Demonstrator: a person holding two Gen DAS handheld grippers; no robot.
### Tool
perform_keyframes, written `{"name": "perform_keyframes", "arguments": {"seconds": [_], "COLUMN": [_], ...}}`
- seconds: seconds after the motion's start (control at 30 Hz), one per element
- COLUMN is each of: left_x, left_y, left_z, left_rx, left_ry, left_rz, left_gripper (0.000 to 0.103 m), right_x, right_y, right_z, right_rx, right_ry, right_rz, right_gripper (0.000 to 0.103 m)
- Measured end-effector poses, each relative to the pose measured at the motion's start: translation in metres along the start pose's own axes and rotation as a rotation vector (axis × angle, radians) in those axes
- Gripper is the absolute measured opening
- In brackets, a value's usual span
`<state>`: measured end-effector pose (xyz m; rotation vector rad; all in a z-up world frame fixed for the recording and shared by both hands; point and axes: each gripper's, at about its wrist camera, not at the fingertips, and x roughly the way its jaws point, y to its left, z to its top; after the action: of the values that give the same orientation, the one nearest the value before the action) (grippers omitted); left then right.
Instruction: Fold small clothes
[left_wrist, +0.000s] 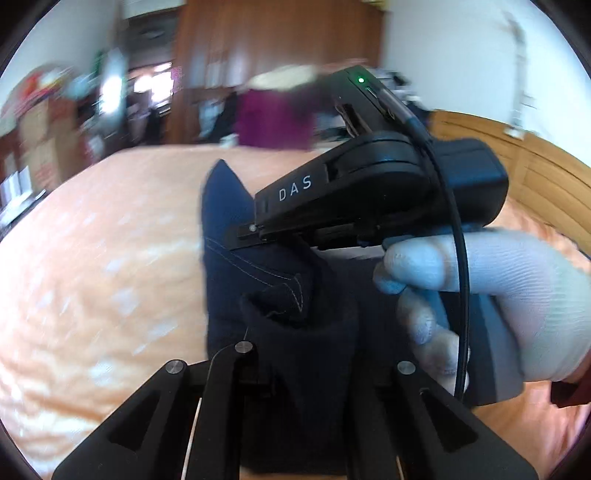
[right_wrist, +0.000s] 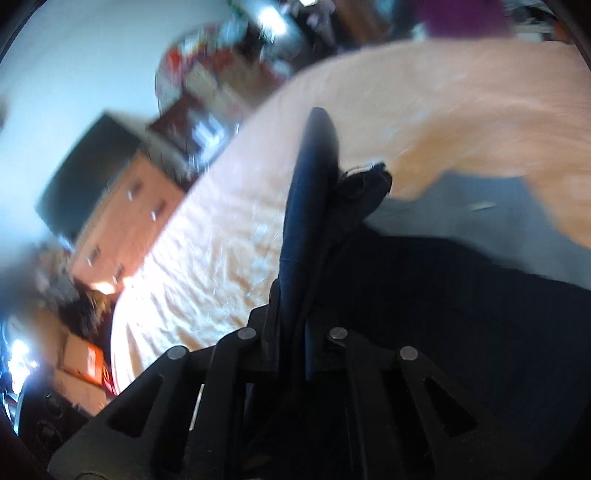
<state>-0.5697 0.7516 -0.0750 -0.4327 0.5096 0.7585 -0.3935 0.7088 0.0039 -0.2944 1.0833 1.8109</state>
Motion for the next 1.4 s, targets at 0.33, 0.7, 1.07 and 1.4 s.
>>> {"name": "perform_keyframes", "arguments": {"seconds": [0.33,0.7,1.07,1.4], "left_x": [0.087,0.176,0.084,0.000], "left_y": [-0.163,-0.246,-0.226,-0.139], "left_z": [0.015,-0.044,-0.040,-0.068], "left_rx": [0.119,0.235,0.251,0.183], "left_ry": [0.170,0.409,0.310,0.234], "left_rz": [-0.348,-0.381,-0.395,-0.140], "left_gripper": [0.015,0.033,0.037,0.040], "right_x": [-0.127,-0.121,-0.159,-0.165], "right_y": [-0.153,-0.279,-0.242,-0.192], "right_z": [-0.051,-0.106,-0.136,-0.163], "right_rx": [0.234,0.507,0.545,0.502], "right_ry": [-0.099,-0.041,0.010,0.047], "right_rz": [-0.097,0.030,0.133,0.050], "right_gripper": [0.007,0.008,0.064,0.072]}}
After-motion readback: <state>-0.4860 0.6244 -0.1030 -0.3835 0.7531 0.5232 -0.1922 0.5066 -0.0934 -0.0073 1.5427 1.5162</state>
